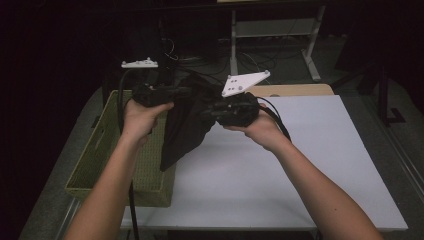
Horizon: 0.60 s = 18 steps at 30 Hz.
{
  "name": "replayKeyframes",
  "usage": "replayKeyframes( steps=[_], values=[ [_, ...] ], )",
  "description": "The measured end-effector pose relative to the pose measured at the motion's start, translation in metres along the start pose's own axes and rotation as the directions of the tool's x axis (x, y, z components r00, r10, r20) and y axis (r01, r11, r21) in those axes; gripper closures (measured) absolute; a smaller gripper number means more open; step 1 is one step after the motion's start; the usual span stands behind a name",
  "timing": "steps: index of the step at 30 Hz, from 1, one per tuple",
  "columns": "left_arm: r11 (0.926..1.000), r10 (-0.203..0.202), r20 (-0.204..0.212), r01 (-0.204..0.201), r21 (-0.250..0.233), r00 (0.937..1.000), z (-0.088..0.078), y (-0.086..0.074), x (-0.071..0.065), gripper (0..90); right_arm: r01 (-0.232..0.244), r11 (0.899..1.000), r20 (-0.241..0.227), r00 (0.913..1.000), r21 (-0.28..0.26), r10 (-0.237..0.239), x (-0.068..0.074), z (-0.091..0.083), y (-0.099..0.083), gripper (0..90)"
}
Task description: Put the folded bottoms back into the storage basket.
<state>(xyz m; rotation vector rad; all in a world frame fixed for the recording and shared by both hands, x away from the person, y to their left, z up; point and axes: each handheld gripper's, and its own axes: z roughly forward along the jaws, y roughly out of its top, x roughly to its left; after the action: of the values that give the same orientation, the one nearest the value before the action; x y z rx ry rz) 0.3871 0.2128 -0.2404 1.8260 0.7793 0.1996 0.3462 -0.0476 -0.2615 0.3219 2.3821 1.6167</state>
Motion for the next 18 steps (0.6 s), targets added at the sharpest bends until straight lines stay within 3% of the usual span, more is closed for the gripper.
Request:
replayKeyframes(
  steps=[9,18],
  values=[
    [1.0000,0.000,-0.059,0.000,-0.002,0.9983,-0.034,-0.008,0.027,80.6,0.015,1.000,-0.041,0.9990,0.009,-0.014,0.009,0.037,0.014,83.0],
    [0.9999,-0.011,-0.136,0.011,0.001,0.9907,-0.062,-0.024,0.054,80.7,0.031,0.999,-0.094,0.9952,0.030,-0.028,0.021,0.077,0.025,83.0]
  ],
)
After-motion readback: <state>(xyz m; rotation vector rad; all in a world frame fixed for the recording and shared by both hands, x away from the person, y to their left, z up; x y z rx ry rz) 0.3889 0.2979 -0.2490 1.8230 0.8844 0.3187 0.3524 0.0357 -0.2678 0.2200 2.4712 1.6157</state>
